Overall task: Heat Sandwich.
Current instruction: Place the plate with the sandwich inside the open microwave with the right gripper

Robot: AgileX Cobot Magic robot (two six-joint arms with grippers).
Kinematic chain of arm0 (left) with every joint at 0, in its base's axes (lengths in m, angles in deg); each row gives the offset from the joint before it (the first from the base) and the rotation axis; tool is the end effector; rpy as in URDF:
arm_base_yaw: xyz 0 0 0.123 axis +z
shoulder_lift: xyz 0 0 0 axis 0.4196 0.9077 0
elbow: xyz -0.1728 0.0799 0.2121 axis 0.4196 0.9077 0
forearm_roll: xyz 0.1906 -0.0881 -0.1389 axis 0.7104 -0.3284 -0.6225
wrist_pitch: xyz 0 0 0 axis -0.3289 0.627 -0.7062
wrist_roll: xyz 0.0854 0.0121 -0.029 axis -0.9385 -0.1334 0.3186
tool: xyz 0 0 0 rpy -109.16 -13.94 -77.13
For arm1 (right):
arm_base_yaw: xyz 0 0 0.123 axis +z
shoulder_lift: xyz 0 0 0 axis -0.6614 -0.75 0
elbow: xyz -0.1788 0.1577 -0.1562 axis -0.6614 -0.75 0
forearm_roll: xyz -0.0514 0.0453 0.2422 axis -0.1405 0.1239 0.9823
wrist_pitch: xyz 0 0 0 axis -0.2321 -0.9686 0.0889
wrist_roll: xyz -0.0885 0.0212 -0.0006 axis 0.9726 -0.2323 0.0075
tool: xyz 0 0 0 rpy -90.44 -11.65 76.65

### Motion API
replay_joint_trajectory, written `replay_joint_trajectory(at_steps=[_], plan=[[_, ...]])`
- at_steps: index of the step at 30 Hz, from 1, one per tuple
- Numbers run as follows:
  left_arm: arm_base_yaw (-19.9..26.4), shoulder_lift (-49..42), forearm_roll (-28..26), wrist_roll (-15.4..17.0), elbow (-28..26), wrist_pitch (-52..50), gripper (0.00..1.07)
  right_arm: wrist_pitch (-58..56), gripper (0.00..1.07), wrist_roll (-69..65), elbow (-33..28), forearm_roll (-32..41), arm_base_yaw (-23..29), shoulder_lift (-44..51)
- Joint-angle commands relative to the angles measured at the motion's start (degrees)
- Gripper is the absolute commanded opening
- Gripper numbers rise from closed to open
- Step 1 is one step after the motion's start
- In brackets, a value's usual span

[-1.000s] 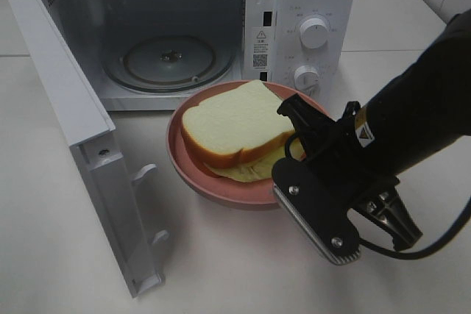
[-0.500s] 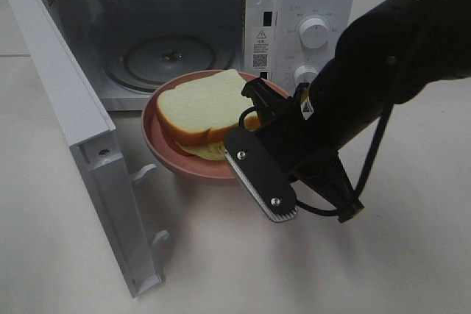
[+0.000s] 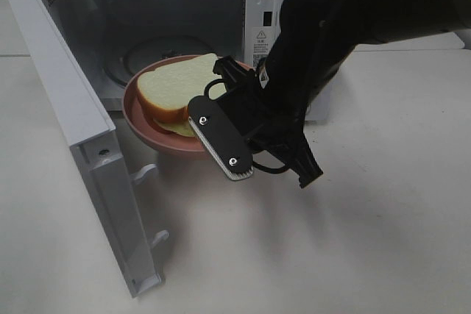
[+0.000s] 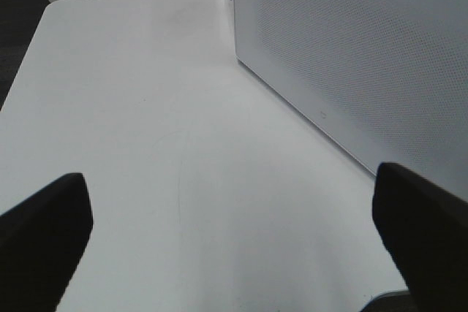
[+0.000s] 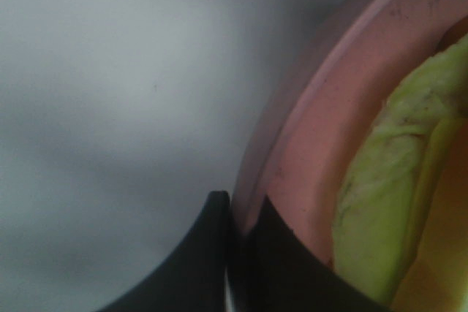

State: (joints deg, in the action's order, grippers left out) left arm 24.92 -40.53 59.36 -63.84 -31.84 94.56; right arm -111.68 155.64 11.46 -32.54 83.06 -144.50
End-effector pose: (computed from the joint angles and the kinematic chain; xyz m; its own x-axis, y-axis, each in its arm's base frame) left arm -0.0049 -0.0070 0.2790 -0.4282 0.0810 -0.9000 0.1028 0.9939 0.0406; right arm 0.2775 0.2424 0.1923 0.6032 -0.7976 0.0015 -0.7095 -0.5374 -0.4559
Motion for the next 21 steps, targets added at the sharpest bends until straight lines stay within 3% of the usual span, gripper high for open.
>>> replay_joint_trajectory(at_steps=[1, 21], plan=[[0.23, -1.55, 0.00, 0.34, 0.17, -0.74, 1.01, -0.23, 0.00, 0.57, 3.09, -0.11, -0.17, -1.38], [0.23, -1.55, 0.00, 0.34, 0.17, -0.74, 1.01, -6.36, 0.01, -3.84, 19.60, -1.38, -0.17, -11.52]])
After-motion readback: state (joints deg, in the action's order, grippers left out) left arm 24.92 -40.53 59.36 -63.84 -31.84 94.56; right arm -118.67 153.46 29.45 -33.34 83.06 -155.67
